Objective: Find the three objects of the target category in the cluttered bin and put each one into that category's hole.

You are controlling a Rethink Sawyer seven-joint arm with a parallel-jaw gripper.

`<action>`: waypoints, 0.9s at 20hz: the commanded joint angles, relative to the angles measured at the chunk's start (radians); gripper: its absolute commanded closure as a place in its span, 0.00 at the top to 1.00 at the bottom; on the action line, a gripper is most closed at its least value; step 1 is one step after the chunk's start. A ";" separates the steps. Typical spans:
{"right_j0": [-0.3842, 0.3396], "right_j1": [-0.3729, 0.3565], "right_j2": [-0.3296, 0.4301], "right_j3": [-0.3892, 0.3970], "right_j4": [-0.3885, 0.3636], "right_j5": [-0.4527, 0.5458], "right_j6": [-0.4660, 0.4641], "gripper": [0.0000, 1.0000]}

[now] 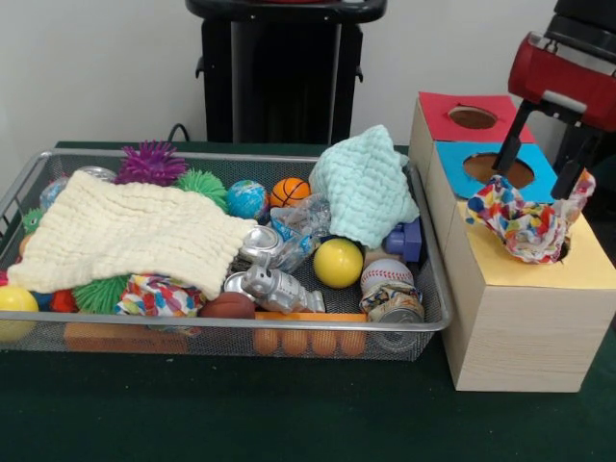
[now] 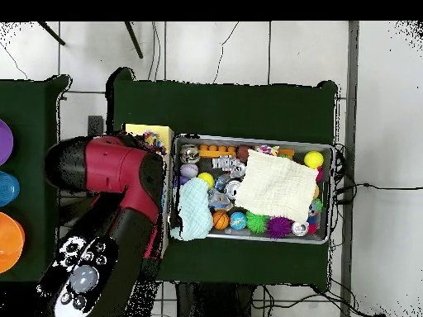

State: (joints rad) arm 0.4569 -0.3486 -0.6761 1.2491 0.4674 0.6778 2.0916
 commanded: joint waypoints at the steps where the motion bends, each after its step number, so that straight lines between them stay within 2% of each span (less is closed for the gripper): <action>1: -0.037 0.009 0.059 -0.005 0.004 0.110 0.233 1.00; 5: -0.042 0.006 0.067 -0.001 0.001 0.097 0.221 1.00; 7: -0.054 -0.008 0.095 0.011 -0.002 0.099 0.183 1.00; 8: -0.056 -0.010 0.103 0.014 -0.004 0.088 0.175 0.00; 12: -0.065 -0.015 0.129 0.023 0.003 0.092 0.162 0.00; 18: -0.048 -0.006 0.121 0.027 0.036 0.059 0.245 0.00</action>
State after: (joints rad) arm 0.4254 -0.3695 -0.6741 1.2419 0.4696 0.6902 2.0916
